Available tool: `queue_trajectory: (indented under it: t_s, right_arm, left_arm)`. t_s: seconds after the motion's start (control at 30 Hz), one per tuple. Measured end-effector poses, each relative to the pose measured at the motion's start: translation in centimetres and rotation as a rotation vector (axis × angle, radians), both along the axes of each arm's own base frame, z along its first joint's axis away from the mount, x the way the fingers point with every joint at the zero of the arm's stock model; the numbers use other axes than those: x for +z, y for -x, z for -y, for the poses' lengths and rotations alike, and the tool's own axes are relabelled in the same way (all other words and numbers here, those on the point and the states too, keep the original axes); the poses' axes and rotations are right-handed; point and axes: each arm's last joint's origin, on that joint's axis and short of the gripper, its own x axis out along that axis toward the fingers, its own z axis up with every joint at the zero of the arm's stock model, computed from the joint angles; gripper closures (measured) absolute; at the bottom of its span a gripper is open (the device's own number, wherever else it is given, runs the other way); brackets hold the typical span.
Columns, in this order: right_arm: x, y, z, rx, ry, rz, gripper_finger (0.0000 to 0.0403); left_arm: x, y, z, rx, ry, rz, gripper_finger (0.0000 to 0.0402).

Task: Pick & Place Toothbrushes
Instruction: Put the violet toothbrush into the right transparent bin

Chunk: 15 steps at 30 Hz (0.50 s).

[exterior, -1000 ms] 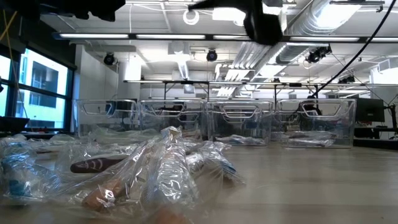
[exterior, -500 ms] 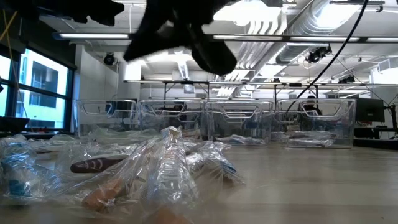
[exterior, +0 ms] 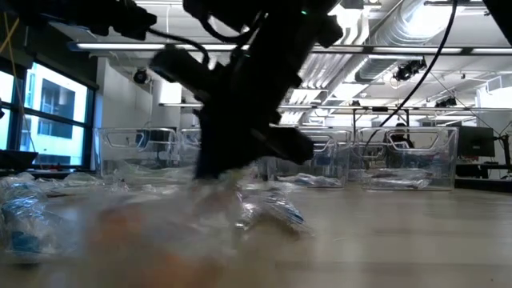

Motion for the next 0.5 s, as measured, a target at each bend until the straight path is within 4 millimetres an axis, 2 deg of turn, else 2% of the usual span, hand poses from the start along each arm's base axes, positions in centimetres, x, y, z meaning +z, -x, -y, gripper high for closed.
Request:
queue_trajectory:
  t_s: [0.2, 0.5]
  right_arm:
    - [-0.3, 2.8, -0.4, -0.013, 0.097, -0.252, 0.0399]
    - [0.6, 5.6, 0.5, -0.1, 0.268, -0.464, 0.0399]
  left_arm:
    - [0.0, 0.0, 0.0, 0.0, -0.001, 0.001, 0.0236]
    - [0.0, 0.0, 0.0, 0.0, -0.005, 0.004, 0.0236]
